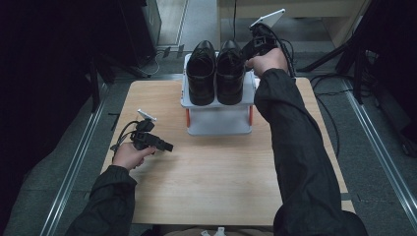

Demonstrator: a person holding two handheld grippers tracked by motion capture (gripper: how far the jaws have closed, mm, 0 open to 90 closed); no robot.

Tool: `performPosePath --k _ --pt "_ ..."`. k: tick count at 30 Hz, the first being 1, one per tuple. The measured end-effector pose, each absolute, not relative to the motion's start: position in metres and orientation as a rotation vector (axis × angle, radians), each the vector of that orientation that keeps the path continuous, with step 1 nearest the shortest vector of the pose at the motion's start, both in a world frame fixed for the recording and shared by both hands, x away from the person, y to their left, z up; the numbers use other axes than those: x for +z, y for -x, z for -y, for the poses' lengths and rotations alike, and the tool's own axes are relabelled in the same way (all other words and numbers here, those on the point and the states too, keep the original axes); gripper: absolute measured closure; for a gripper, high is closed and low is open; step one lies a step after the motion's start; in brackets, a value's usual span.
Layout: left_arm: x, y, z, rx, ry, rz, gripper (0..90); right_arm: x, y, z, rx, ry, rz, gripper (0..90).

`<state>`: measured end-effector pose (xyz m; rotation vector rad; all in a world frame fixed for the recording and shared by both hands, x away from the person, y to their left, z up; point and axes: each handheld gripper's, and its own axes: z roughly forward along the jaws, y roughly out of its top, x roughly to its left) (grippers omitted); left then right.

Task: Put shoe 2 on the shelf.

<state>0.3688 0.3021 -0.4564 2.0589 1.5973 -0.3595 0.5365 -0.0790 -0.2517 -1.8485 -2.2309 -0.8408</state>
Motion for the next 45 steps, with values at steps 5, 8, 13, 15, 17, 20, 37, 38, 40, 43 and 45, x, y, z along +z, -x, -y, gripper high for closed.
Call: performPosePath --k 5,8,13,15,17,20,37,38,40,43,45 --pt "-0.457 -0.369 -0.303 -0.361 -2.056 -1.606 49.8 -0.245 -0.532 0.088 -0.848 1.842 2.235 62.3" --pt "-0.457 -0.369 -0.303 -0.358 -2.056 -1.609 49.8 -0.239 -0.529 0.095 -0.878 1.834 2.224 62.3" --pt "-0.458 -0.37 -0.303 -0.361 -2.06 -1.612 49.8 -0.233 -0.525 0.108 -0.909 1.819 2.213 62.3" --pt "-0.458 -0.37 -0.302 -0.359 -2.065 -1.611 49.9 -0.234 -0.524 0.113 -0.92 1.804 2.221 61.9" --pt "-0.458 -0.37 -0.302 -0.356 -2.066 -1.612 50.0 -0.238 -0.522 0.118 -0.923 1.798 2.231 61.8" --pt "-0.458 -0.37 -0.302 -0.354 -2.069 -1.607 50.0 -0.248 -0.521 0.127 -0.924 1.794 2.224 61.8" --pt "-0.458 -0.37 -0.3 -0.341 -2.08 -1.582 49.9 -0.29 -0.511 0.153 -0.965 1.731 2.208 60.6" --pt "-0.458 -0.37 -0.3 -0.34 -2.082 -1.583 49.9 -0.293 -0.51 0.154 -0.966 1.727 2.208 60.6" --pt "-0.458 -0.37 -0.3 -0.336 -2.079 -1.583 49.9 -0.298 -0.508 0.157 -0.963 1.726 2.198 60.5" --pt "-0.459 -0.37 -0.299 -0.337 -2.08 -1.584 49.9 -0.304 -0.505 0.162 -0.954 1.72 2.195 60.3" --pt "-0.459 -0.37 -0.299 -0.335 -2.08 -1.585 49.9 -0.307 -0.503 0.164 -0.959 1.721 2.186 60.3"
